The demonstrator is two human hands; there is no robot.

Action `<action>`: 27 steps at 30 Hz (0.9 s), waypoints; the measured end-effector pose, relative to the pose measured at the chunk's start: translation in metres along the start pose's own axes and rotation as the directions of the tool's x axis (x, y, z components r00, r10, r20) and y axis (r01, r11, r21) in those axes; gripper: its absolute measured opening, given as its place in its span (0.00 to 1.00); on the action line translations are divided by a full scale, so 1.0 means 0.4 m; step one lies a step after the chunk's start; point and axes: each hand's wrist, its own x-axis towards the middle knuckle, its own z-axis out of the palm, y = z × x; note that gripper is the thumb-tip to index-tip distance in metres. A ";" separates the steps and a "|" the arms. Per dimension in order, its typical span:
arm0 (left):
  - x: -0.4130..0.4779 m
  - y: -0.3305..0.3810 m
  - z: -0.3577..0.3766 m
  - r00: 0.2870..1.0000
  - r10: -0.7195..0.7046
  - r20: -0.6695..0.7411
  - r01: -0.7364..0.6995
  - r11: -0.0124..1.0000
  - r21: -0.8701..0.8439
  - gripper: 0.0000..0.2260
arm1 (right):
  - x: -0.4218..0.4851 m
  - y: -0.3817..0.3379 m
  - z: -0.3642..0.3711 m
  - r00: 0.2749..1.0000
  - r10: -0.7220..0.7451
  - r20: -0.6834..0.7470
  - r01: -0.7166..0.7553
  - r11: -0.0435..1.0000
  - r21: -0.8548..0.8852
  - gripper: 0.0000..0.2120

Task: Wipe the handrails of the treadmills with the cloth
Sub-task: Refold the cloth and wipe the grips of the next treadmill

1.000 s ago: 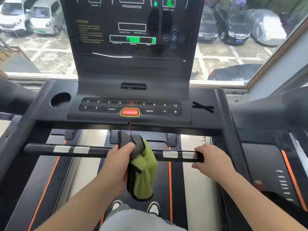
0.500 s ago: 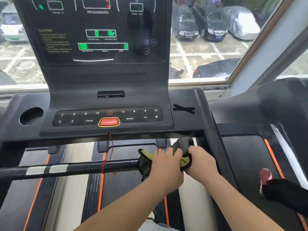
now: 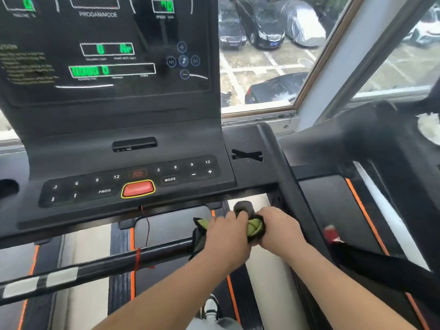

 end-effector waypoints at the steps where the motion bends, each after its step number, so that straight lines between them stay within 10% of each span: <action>1: -0.002 -0.010 -0.002 0.999 0.042 -0.011 -0.042 0.999 -0.012 0.20 | -0.006 0.001 0.006 1.000 0.004 -0.013 -0.004 1.000 0.012 0.18; 9: -0.090 -0.214 0.021 0.987 0.157 -0.011 -0.156 0.984 0.089 0.31 | -0.082 0.084 0.001 0.937 0.107 -0.333 -0.104 0.994 0.025 0.38; 14: -0.002 -0.023 -0.008 0.989 0.146 0.034 -0.149 0.984 0.094 0.27 | -0.091 0.154 -0.048 0.891 0.452 0.033 -0.451 0.880 0.147 0.58; 21: 0.026 0.060 0.020 0.980 0.198 -0.036 -0.195 0.978 0.068 0.43 | -0.068 0.225 -0.053 0.920 0.391 0.014 -0.388 0.909 0.153 0.37; 27: -0.023 0.029 0.106 0.943 0.316 -0.106 -0.246 0.875 0.416 0.51 | -0.055 0.230 -0.050 0.941 0.337 -0.010 -0.336 0.939 0.079 0.28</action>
